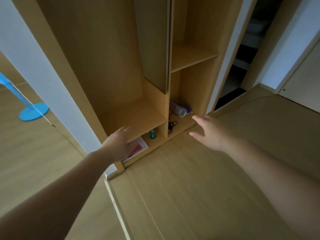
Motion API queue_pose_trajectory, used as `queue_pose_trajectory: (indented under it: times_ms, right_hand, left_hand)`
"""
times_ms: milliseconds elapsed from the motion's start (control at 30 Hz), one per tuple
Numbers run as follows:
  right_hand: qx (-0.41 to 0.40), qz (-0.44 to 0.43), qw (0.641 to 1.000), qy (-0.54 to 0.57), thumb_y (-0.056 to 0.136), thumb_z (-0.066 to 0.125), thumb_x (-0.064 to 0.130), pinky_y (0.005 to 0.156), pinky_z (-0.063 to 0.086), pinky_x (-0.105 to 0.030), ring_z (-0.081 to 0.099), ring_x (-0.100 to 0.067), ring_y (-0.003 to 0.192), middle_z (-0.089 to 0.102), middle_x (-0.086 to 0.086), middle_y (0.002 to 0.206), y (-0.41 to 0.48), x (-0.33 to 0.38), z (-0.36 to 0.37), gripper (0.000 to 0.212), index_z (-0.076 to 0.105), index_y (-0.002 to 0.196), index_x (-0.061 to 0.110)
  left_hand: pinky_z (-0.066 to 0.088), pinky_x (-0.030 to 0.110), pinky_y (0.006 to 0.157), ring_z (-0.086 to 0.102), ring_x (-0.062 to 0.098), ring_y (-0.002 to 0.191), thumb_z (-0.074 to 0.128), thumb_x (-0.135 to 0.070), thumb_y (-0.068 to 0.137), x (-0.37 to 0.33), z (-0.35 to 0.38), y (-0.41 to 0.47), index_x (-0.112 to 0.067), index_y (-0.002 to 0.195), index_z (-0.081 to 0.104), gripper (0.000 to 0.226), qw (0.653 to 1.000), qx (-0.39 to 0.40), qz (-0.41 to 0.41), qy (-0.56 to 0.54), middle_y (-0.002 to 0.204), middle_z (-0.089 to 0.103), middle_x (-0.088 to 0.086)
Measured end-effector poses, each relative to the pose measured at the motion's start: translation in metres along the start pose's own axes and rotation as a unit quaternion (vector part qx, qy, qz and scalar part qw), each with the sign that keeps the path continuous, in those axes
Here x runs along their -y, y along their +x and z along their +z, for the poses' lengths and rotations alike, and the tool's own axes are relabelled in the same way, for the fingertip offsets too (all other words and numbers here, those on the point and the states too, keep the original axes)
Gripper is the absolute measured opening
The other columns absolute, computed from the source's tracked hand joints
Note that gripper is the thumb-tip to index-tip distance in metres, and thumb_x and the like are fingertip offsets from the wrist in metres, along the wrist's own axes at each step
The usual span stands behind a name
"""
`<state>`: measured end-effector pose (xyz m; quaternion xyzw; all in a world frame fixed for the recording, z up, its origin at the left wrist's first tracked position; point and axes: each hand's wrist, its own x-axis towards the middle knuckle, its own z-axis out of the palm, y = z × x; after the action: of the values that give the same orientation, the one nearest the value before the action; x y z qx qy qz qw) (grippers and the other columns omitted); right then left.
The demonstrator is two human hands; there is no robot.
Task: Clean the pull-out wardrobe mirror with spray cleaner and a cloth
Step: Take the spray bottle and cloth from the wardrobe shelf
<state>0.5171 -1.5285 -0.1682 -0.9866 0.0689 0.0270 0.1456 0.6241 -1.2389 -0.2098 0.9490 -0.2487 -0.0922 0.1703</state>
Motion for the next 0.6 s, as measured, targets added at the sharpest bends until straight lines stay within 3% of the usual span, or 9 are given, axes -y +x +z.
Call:
queue_pose_trajectory:
  times_ms: [233,400,600]
  right_hand:
    - [0.008,-0.095,0.994,-0.052,0.096,0.045,0.051,0.099,0.046,-0.046,0.041,-0.021,0.133,0.033,0.002,0.151,0.098,-0.019,-0.004,0.065,0.024,0.150,0.023]
    - [0.058,-0.170,0.982,-0.053,0.097,0.045,0.048,0.110,0.037,-0.043,0.028,-0.021,0.143,0.023,0.001,0.158,0.177,-0.040,-0.013,0.065,0.020,0.152,0.024]
    - [0.103,-0.229,0.965,-0.073,0.096,0.047,0.049,0.108,0.040,-0.041,0.029,-0.021,0.143,0.022,0.002,0.159,0.260,-0.067,-0.019,0.067,0.020,0.152,0.025]
  left_hand:
    - [0.049,0.031,0.095,0.053,0.022,0.124,0.052,-0.040,0.096,0.005,0.002,0.048,-0.022,0.147,0.035,0.056,0.998,-0.027,-0.062,0.000,0.148,0.043,0.000]
    - [0.051,0.042,0.098,0.052,0.025,0.126,0.053,-0.044,0.094,-0.004,0.014,0.097,-0.023,0.149,0.032,0.062,0.990,-0.033,-0.138,-0.009,0.150,0.042,0.001]
    - [0.047,0.045,0.103,0.045,0.027,0.134,0.053,-0.043,0.094,-0.022,0.022,0.146,-0.023,0.150,0.031,0.063,0.977,-0.047,-0.207,-0.031,0.152,0.039,0.002]
